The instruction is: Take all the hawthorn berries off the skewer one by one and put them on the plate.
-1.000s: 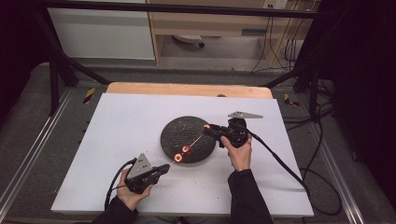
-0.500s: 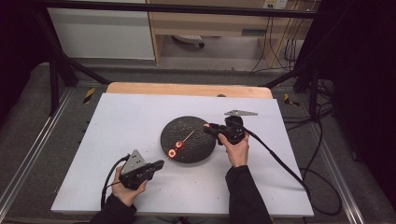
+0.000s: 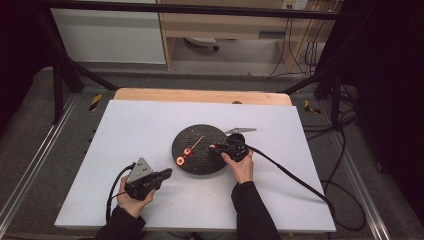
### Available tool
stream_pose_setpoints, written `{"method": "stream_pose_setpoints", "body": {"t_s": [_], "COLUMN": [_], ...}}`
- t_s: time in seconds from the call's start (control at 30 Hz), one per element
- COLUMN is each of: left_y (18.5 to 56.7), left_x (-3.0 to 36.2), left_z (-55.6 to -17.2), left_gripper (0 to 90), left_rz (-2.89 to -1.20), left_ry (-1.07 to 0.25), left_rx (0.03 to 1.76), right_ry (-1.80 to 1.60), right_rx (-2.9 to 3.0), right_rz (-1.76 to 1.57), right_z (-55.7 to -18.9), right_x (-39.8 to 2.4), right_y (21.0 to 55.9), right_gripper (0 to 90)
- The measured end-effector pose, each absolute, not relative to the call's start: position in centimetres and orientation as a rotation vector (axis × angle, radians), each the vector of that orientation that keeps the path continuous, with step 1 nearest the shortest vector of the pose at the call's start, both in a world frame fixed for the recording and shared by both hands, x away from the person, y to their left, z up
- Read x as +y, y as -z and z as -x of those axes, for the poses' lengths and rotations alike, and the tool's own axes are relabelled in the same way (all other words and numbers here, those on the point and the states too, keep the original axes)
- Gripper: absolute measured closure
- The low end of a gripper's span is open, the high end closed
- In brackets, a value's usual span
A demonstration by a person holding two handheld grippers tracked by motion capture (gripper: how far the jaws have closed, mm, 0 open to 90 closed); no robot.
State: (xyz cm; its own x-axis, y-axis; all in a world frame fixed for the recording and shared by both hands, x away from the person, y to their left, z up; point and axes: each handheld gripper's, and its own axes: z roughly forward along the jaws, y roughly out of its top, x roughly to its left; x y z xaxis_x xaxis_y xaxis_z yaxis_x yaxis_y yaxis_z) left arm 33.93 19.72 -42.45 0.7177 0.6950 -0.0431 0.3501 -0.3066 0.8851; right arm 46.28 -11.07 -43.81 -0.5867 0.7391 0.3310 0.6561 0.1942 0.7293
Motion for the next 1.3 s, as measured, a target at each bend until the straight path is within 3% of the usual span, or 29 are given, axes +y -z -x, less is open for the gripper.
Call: {"method": "stream_pose_setpoints", "body": {"t_s": [0.3,0.63,0.83,1.03,1.3], "left_y": [42.5,42.5,42.5,42.5,42.6], "left_x": [19.6,19.6,19.3,19.0,18.4], "left_z": [-33.9,-33.9,-33.8,-33.7,-33.4], "left_gripper": [88.3,88.3,88.3,88.3,88.3], "left_rz": [-1.923,-1.925,-1.928,-1.932,-1.94], "left_ry": [-0.428,-0.423,-0.421,-0.418,-0.408], "left_rx": [0.807,0.806,0.798,0.79,0.772], "right_ry": [-1.313,-1.388,-1.416,-1.458,-1.503], "right_rx": [2.386,2.334,2.323,2.338,2.362], "right_rz": [-1.367,-1.319,-1.263,-1.225,-1.195], "right_z": [-46.3,-45.2,-43.9,-42.5,-40.7], "right_x": [-10.8,-11.6,-12.1,-12.2,-11.9], "right_y": [44.6,42.2,40.7,39.8,39.5], "right_gripper": [60.6,38.2,16.5,7.0,4.4]}}
